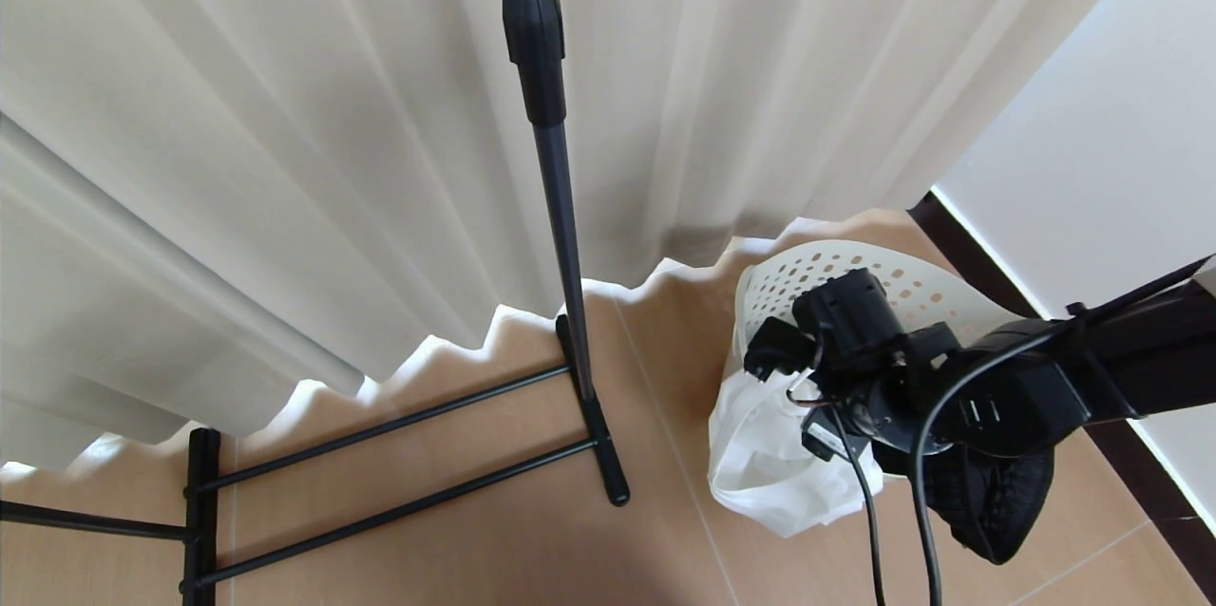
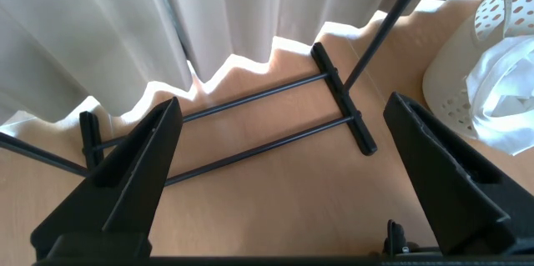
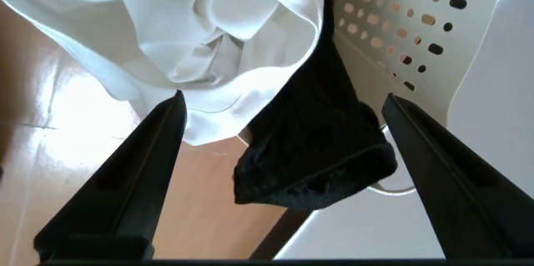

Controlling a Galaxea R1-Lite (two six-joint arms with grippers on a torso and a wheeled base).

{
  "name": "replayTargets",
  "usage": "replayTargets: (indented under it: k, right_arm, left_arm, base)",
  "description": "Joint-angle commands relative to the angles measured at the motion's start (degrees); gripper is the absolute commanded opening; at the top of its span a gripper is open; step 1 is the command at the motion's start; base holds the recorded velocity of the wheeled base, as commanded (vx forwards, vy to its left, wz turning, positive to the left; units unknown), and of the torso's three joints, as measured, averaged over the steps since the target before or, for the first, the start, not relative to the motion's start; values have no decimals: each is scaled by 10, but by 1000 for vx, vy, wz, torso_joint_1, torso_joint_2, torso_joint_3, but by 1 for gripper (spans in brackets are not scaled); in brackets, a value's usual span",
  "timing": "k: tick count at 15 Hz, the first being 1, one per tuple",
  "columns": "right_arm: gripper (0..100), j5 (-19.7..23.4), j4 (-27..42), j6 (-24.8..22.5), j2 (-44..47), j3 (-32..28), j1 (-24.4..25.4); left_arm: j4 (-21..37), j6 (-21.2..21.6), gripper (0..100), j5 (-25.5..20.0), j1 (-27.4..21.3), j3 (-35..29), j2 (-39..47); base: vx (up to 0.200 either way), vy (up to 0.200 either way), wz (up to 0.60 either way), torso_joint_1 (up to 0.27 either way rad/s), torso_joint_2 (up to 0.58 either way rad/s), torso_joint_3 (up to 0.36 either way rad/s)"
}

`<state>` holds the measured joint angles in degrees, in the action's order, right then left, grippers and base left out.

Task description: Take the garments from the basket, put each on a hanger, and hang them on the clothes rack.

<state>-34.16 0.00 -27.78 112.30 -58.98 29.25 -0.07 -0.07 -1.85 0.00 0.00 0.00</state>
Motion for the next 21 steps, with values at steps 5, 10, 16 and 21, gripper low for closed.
replayTargets:
  k: [5, 10, 16, 21]
  right_arm:
    - [100, 8, 0, -140, 41, -35, -41]
    - [100, 140, 1, -275, 43, -73, -67]
    - [100, 126, -40, -295, 93, -88, -67]
    - [100, 103, -104, -308, 139, -98, -75]
  left_arm:
    - [0, 0, 100, 0, 0, 0, 0]
    - [1, 0, 100, 0, 0, 0, 0]
    - [0, 0, 100, 0, 0, 0, 0]
    - [0, 0, 100, 0, 0, 0, 0]
  base:
    - [0, 0, 0, 0, 0, 0]
    - [0, 0, 0, 0, 0, 0]
    - [0, 0, 0, 0, 0, 0]
    - [0, 0, 0, 0, 0, 0]
